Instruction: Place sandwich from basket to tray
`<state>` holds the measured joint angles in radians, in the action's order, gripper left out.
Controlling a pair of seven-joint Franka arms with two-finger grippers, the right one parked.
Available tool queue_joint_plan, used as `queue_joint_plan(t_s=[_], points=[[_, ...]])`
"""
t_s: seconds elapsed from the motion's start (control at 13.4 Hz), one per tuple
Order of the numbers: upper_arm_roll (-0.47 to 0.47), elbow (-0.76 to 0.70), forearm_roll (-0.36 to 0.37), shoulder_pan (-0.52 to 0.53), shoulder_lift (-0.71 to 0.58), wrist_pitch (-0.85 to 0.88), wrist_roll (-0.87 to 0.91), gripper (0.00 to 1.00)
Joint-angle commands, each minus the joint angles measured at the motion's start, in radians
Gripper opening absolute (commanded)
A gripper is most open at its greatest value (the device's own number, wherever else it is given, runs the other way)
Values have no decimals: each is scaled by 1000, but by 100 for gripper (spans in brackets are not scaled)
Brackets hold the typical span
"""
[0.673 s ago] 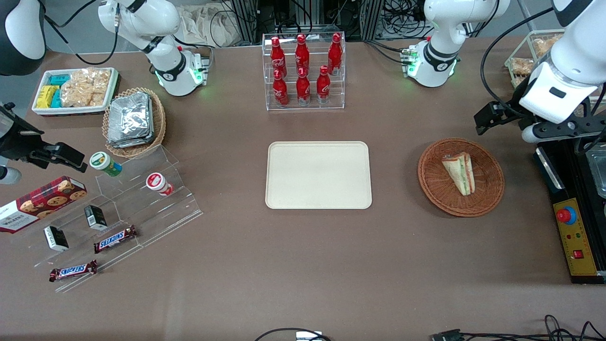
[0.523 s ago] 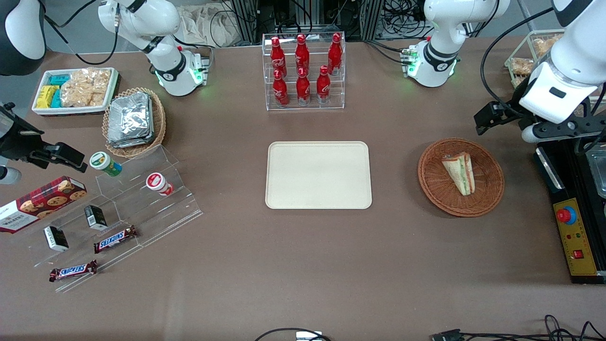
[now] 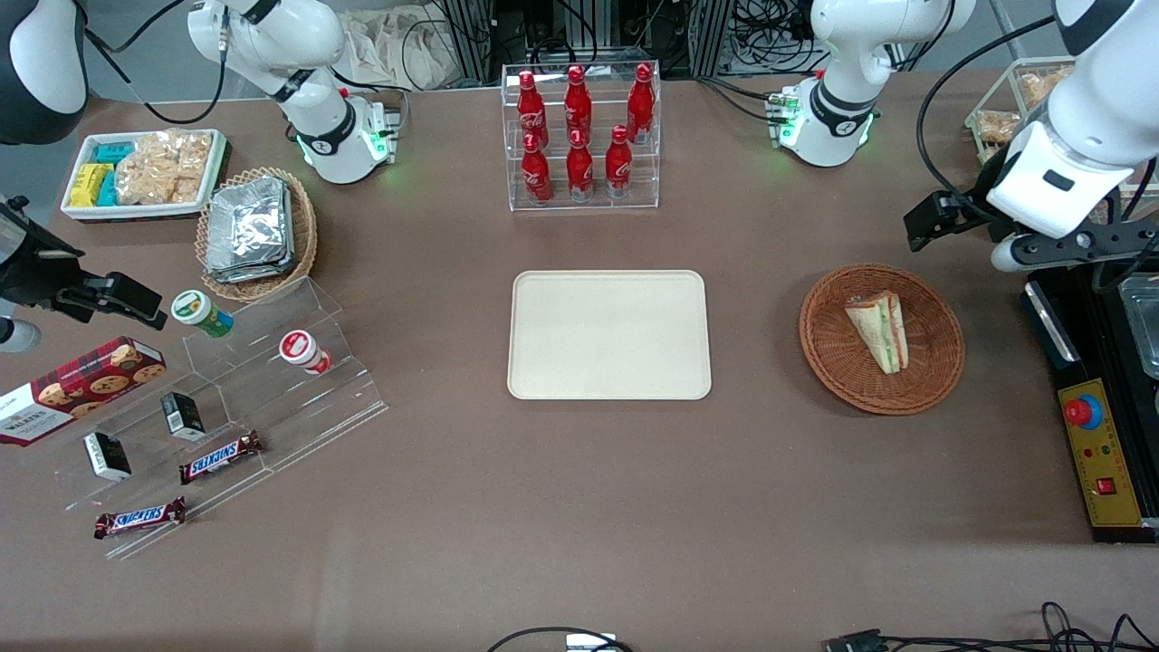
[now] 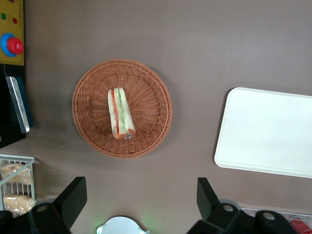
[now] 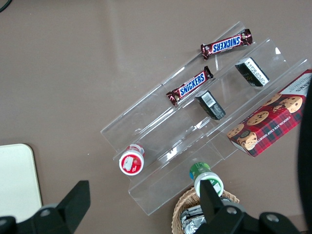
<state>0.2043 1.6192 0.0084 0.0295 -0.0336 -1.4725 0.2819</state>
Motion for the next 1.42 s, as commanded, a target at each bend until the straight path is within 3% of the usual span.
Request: queue_joint_plan(t_s=[0.0,0.22,0.37,0.6,0.75,1.05,1.35], points=[[-9,137,-1,16,-46,-70,5,100],[-92,434,-7,16,-176,-288,5,100],[-100,630,-7,20,-248,-457,14,100],[-106,747,-11,24,-233,-604,33,100],[-112,839,-1,102,-194,-756,30,100],[-114,850,-1,107,3,-966,36,100],[-112,847,-1,93,102,-1051,72,100]])
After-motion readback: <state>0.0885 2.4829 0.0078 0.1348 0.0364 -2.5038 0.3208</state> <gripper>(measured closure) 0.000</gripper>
